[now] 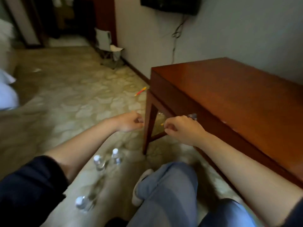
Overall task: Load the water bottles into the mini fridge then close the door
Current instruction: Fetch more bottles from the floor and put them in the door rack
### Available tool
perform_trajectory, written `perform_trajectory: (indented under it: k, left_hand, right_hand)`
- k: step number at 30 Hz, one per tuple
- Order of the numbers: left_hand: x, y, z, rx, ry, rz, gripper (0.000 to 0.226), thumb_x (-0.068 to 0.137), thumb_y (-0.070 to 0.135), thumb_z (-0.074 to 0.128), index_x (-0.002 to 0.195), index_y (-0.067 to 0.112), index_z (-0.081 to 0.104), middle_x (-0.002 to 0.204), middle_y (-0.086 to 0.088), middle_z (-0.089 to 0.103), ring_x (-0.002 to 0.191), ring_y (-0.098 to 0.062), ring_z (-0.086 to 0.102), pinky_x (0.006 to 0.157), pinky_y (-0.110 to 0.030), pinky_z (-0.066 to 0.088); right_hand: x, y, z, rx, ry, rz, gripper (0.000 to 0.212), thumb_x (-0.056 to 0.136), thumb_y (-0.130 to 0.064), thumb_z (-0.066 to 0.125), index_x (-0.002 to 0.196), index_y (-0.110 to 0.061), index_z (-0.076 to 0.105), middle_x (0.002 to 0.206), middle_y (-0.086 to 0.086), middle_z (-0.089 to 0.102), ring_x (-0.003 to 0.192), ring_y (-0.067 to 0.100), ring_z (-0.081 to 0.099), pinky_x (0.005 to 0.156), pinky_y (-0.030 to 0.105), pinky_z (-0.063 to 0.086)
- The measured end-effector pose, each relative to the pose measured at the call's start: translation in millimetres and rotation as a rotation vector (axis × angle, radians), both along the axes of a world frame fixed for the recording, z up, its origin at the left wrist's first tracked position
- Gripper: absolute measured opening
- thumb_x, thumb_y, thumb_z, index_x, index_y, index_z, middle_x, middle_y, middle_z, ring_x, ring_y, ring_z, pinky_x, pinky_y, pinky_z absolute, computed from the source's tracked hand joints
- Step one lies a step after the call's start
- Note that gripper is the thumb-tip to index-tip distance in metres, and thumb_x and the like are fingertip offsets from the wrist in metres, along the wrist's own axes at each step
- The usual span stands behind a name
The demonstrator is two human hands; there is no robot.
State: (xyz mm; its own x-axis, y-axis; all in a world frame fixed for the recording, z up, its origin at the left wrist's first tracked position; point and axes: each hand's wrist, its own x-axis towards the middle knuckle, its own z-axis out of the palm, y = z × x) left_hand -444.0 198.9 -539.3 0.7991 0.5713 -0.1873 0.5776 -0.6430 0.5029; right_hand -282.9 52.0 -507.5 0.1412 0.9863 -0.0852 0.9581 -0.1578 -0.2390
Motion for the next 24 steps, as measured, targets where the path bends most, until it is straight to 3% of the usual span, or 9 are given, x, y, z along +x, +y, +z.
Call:
perform_trajectory:
  k: [6, 9, 13, 18, 21, 24]
  left_hand:
    - [-82, 35, -92, -0.174, 0.148, 0.252, 0.027, 0.093, 0.023, 0.053, 0.111, 0.006, 0.063, 0.114, -0.012, 0.065, 0.108, -0.026, 0.059, 0.09, -0.03, 0.044]
    - [-119, 37, -138, -0.249, 0.192, 0.358, 0.028, 0.093, 0.023, 0.053, 0.111, 0.004, 0.063, 0.117, -0.014, 0.064, 0.11, -0.027, 0.058, 0.092, -0.031, 0.044]
    - [-163, 30, -199, -0.361, 0.271, 0.497, 0.033, 0.093, 0.028, 0.053, 0.116, 0.005, 0.06, 0.122, -0.012, 0.06, 0.113, -0.025, 0.056, 0.094, -0.031, 0.042]
    - [-202, 17, -267, -0.477, 0.354, 0.608, 0.029, 0.095, 0.025, 0.049, 0.108, 0.001, 0.06, 0.107, -0.01, 0.058, 0.093, -0.018, 0.05, 0.078, -0.024, 0.038]
    - [-217, 21, -301, -0.518, 0.42, 0.69, 0.02, 0.095, 0.023, 0.049, 0.102, 0.006, 0.056, 0.102, -0.009, 0.055, 0.091, -0.019, 0.05, 0.068, -0.023, 0.037]
    - [-227, 28, -331, -0.513, 0.464, 0.796, 0.035, 0.094, 0.023, 0.052, 0.122, 0.002, 0.051, 0.12, -0.015, 0.056, 0.106, -0.027, 0.054, 0.083, -0.031, 0.042]
  right_hand:
    - [-54, 70, -78, -0.236, 0.17, 0.098, 0.018, 0.094, -0.032, 0.051, 0.099, -0.02, 0.064, 0.092, -0.003, 0.066, 0.095, 0.023, 0.062, 0.076, 0.036, 0.05]
    - [-85, 93, -120, -0.348, 0.22, 0.136, 0.02, 0.094, -0.03, 0.051, 0.101, -0.016, 0.065, 0.1, 0.004, 0.067, 0.096, 0.026, 0.062, 0.081, 0.039, 0.05]
    - [-122, 113, -171, -0.423, 0.273, 0.185, 0.021, 0.094, -0.027, 0.05, 0.106, -0.015, 0.062, 0.107, 0.007, 0.065, 0.1, 0.026, 0.06, 0.079, 0.033, 0.047]
    - [-147, 131, -232, -0.535, 0.379, 0.182, 0.02, 0.093, -0.026, 0.051, 0.106, -0.015, 0.062, 0.107, 0.006, 0.065, 0.097, 0.024, 0.061, 0.084, 0.038, 0.051]
    - [-152, 142, -264, -0.605, 0.45, 0.166, 0.013, 0.093, -0.024, 0.051, 0.096, -0.017, 0.062, 0.099, 0.004, 0.063, 0.094, 0.023, 0.06, 0.083, 0.038, 0.049]
    - [-157, 159, -288, -0.683, 0.529, 0.153, 0.01, 0.091, -0.023, 0.051, 0.087, -0.019, 0.059, 0.09, 0.003, 0.062, 0.089, 0.024, 0.061, 0.083, 0.039, 0.05]
